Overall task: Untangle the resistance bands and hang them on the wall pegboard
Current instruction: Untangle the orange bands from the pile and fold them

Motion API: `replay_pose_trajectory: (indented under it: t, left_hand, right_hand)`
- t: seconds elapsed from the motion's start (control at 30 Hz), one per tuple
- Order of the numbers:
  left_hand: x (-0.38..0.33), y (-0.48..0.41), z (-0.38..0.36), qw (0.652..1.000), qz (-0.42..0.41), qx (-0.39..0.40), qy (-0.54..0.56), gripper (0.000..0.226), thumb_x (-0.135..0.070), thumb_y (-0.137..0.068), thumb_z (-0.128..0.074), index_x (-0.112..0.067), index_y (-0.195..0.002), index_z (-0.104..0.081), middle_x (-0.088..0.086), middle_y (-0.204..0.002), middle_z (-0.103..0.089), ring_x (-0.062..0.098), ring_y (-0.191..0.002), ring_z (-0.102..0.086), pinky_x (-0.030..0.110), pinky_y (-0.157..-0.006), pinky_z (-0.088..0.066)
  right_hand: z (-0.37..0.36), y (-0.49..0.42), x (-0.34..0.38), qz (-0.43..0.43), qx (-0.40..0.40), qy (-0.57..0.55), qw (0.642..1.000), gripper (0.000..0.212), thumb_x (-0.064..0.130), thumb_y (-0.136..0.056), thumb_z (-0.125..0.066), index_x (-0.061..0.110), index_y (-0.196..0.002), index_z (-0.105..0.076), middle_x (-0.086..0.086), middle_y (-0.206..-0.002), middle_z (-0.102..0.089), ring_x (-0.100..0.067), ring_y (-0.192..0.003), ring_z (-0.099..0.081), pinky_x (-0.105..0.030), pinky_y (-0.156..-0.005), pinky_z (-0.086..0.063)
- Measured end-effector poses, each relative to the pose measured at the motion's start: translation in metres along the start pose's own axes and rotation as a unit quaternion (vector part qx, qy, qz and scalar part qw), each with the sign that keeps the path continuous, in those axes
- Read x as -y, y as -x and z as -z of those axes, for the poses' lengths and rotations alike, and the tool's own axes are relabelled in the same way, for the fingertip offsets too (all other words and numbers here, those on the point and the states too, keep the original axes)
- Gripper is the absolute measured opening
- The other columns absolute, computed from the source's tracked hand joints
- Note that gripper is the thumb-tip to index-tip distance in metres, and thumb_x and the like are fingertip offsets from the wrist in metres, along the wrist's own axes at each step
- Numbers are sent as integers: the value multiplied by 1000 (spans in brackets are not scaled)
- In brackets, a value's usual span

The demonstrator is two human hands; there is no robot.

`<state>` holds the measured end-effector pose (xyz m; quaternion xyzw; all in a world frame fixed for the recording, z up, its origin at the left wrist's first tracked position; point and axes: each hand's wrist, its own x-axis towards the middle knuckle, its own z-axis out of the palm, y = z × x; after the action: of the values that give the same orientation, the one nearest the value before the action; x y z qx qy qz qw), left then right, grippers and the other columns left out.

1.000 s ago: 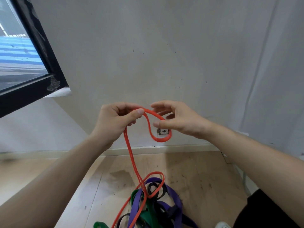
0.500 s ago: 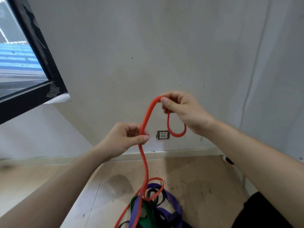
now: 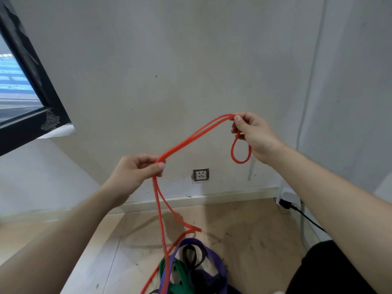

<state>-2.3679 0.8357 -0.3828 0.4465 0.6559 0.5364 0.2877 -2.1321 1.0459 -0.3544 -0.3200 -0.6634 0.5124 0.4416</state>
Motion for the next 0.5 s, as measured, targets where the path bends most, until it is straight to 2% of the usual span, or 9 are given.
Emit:
replay_pose_trajectory:
  t: [0.1, 0.17, 0.27, 0.37, 0.5]
  left_hand:
    - [-11, 1, 6, 989, -7, -36, 143, 25, -25, -73, -79, -8, -91, -77, 4, -73, -69, 18, -68, -67, 26, -74, -60]
    - [-21, 2, 8, 980, -26, -41, 193, 36, -35, -64, -82, -10, -89, -79, 3, -75, -69, 17, -67, -67, 27, -74, -60]
    - [-38, 6, 7, 968, -62, -72, 231, 24, -33, -72, -77, -13, -86, -80, 1, -79, -70, 13, -64, -65, 27, -75, -60]
    - [-52, 10, 3, 963, -89, -94, 236, 22, -25, -83, -68, -10, -97, -75, 1, -79, -68, 12, -62, -63, 28, -76, -61]
    - [-52, 16, -3, 979, -107, -91, 149, 26, -28, -82, -70, -11, -99, -76, 3, -79, -71, 15, -61, -63, 29, -69, -60]
  right_hand:
    - [9, 3, -12, -28, 109, 90, 990, 13, 15, -103, -53, 13, -102, -65, 1, -83, -66, -8, -77, -62, -21, -73, -44]
    - [11, 4, -17, -35, 165, 124, 978, 15, 12, -101, -58, 7, -111, -67, -3, -88, -71, -11, -83, -66, -17, -78, -48]
    - [7, 5, -18, -29, 237, 148, 960, 19, 8, -95, -66, 6, -114, -68, -9, -98, -74, -15, -94, -68, -24, -92, -51]
    - [-7, 12, -17, -40, 332, 193, 922, 16, 6, -91, -70, 8, -108, -72, -12, -103, -73, -18, -95, -65, -31, -97, -50]
    - [-32, 28, -22, -72, 425, 191, 882, 14, 6, -94, -66, 14, -104, -71, -5, -101, -75, -17, -104, -71, -34, -101, -52]
